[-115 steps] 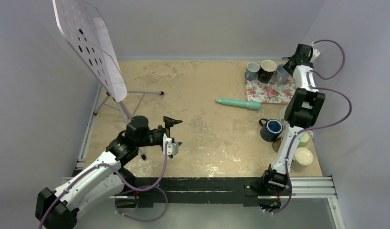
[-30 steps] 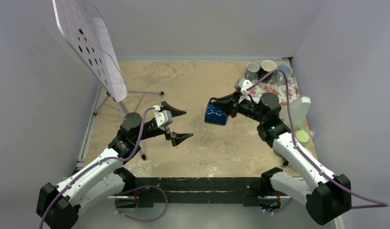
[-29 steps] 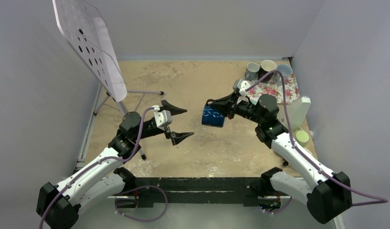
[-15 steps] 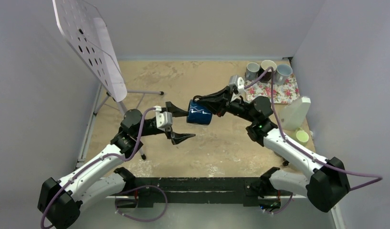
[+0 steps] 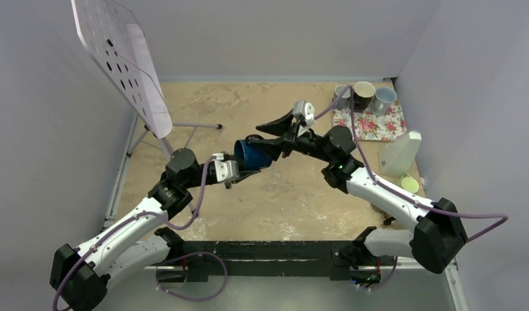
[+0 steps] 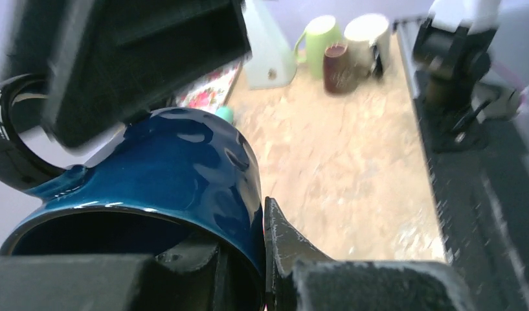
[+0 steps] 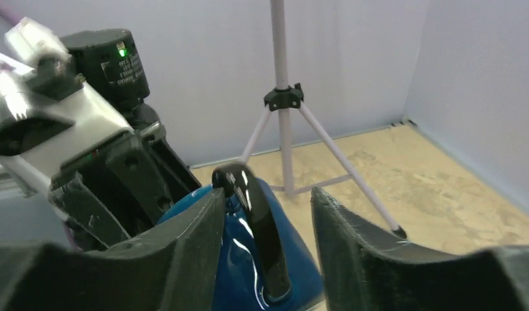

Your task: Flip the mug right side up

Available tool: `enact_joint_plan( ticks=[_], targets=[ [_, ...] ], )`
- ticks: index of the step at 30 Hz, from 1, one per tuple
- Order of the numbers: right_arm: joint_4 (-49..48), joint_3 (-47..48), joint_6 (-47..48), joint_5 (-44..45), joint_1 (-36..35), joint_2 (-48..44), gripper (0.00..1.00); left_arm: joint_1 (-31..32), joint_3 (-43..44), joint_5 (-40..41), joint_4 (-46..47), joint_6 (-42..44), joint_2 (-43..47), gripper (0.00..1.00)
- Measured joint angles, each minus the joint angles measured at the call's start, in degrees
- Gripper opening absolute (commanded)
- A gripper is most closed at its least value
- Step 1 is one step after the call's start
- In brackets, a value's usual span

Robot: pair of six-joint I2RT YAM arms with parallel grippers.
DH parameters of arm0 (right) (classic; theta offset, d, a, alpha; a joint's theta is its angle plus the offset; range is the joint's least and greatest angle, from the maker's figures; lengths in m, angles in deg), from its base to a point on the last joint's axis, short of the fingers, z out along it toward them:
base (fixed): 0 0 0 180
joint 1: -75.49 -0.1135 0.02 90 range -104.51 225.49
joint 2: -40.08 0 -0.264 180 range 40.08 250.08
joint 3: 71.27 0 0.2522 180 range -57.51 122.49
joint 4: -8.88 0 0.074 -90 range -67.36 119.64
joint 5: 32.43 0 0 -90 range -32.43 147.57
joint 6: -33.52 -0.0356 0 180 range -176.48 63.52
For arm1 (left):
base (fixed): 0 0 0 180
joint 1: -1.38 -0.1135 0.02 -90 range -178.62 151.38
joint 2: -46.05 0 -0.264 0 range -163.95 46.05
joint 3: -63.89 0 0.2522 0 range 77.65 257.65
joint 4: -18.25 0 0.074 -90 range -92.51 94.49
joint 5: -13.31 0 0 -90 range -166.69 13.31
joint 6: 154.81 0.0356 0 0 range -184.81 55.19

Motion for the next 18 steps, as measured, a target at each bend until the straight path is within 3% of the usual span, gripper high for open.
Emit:
enact_joint_plan(
  ticks=[1,2,9,14,18],
  targets=[
    [3.5,1.1,1.2,1.4,-0.2,-0.5,0.95,0.0,0.0,0.9,-2.5,3.8,0.5,0.0],
    [7.2,2.4,2.4,2.4,-0.3,-1.2,0.97,-0.1,0.0,1.3,-5.6,8.4,0.9,0.0],
    [34.7,14.3,9.6,11.6,-0.4,-7.3,0.99,-0.2,0.0,5.5,-38.1,52.5,1.8,0.0],
    [50.9,30.5,9.1,23.0,-5.7,1.5,0.98,-0.2,0.0,12.3,-49.7,76.8,0.4,0.0],
    [63.5,40.3,7.7,32.5,-14.1,13.4,0.95,-0.2,0.2,16.9,-53.8,88.5,-0.4,0.0]
  ],
)
